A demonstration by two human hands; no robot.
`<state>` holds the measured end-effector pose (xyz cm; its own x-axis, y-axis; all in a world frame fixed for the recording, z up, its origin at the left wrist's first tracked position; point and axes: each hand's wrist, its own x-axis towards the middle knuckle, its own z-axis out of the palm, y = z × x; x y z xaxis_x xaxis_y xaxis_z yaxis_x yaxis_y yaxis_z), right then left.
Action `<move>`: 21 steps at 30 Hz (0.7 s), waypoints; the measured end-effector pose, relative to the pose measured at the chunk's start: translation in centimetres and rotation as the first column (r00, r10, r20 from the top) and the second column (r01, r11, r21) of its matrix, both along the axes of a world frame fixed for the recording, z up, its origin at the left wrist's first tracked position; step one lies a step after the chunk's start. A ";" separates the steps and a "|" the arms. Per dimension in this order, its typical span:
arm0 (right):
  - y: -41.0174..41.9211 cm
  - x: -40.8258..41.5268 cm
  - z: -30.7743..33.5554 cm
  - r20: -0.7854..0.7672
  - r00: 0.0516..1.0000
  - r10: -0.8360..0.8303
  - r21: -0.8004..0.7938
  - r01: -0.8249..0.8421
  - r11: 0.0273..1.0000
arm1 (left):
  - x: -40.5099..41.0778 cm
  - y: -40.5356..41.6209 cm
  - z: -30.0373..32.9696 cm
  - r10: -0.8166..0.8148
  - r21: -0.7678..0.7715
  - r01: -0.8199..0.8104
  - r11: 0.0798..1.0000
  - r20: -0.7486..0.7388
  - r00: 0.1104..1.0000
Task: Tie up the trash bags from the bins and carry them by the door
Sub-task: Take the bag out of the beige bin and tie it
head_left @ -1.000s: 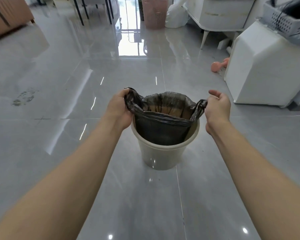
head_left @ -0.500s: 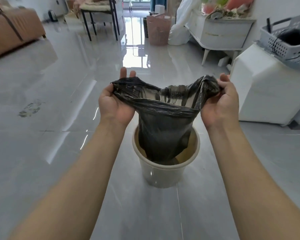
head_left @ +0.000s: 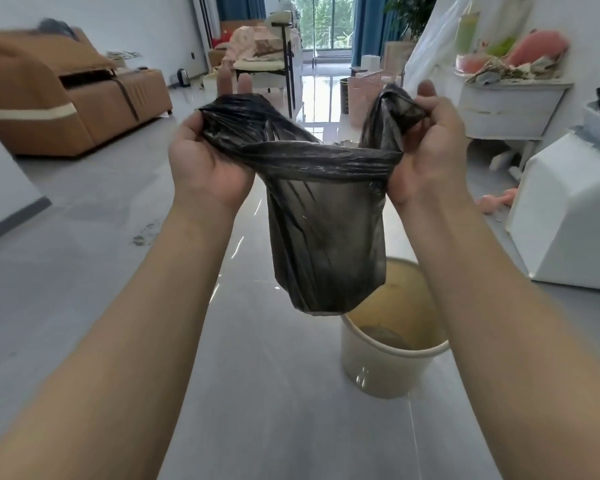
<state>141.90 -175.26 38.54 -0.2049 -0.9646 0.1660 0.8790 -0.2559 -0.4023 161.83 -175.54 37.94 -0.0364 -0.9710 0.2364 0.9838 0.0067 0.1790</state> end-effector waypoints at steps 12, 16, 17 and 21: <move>1.8 9.6 -14.8 -0.266 0.943 0.198 0.405 -0.077 0.911 | 10.2 6.6 -16.6 0.130 0.260 -0.138 0.956 0.047 0.990; 2.8 10.4 -22.2 -0.346 0.898 0.272 0.608 -0.006 0.794 | 12.3 10.0 -24.3 0.227 0.438 -0.219 0.872 0.035 0.973; 2.9 10.3 -23.4 -0.384 0.876 0.293 0.646 0.028 0.763 | 12.9 10.7 -25.7 0.257 0.467 -0.240 0.851 0.028 0.966; 2.9 9.5 -26.1 -0.695 0.590 0.410 0.626 0.216 0.749 | 14.7 12.4 -28.2 0.306 0.485 -0.290 0.825 0.047 0.951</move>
